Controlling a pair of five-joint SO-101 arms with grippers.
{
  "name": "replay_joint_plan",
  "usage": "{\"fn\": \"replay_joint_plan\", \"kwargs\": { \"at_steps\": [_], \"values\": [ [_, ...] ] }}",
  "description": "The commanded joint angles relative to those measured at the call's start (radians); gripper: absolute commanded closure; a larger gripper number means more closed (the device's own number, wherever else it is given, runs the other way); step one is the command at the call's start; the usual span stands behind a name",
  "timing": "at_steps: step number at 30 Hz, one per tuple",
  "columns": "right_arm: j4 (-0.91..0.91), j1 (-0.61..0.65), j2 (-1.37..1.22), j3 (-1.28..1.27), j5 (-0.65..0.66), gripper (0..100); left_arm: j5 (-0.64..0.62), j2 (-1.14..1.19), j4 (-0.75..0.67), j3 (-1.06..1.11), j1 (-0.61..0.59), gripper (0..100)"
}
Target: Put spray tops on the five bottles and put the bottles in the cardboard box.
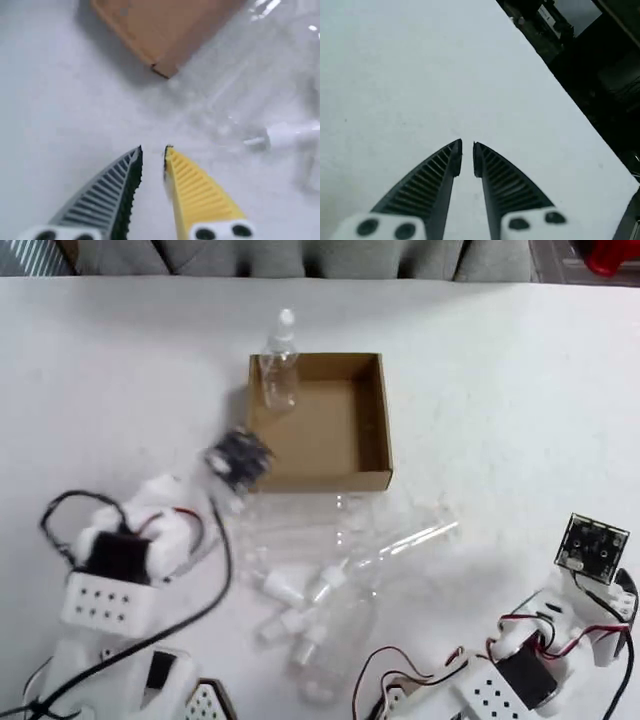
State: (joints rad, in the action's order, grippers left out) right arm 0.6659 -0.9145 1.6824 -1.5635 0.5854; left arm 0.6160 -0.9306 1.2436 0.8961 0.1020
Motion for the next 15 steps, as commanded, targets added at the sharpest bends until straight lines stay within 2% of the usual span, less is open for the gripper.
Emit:
{"fn": "replay_joint_plan", "kwargs": {
  "at_steps": [1, 3, 7, 12, 15],
  "values": [
    [-0.028, -0.025, -0.015, 0.109, 0.061, 98.2, 0.109, 0.013, 0.078, -0.066, 0.188, 91],
    [-0.056, -0.031, -0.062, 0.150, 0.071, 98.2, 0.135, 0.018, 0.092, -0.066, 0.265, 91],
    [-0.239, -0.082, -0.278, 0.242, 0.072, 98.2, 0.130, 0.019, 0.052, -0.068, 0.357, 90],
    [-0.444, -0.143, -0.745, 0.471, 0.072, 98.2, 0.084, 0.021, -0.034, -0.060, 0.401, 79],
    [-0.486, -0.171, -1.029, 0.660, 0.068, 98.2, 0.092, 0.021, -0.048, -0.058, 0.426, 78]
  ]
}}
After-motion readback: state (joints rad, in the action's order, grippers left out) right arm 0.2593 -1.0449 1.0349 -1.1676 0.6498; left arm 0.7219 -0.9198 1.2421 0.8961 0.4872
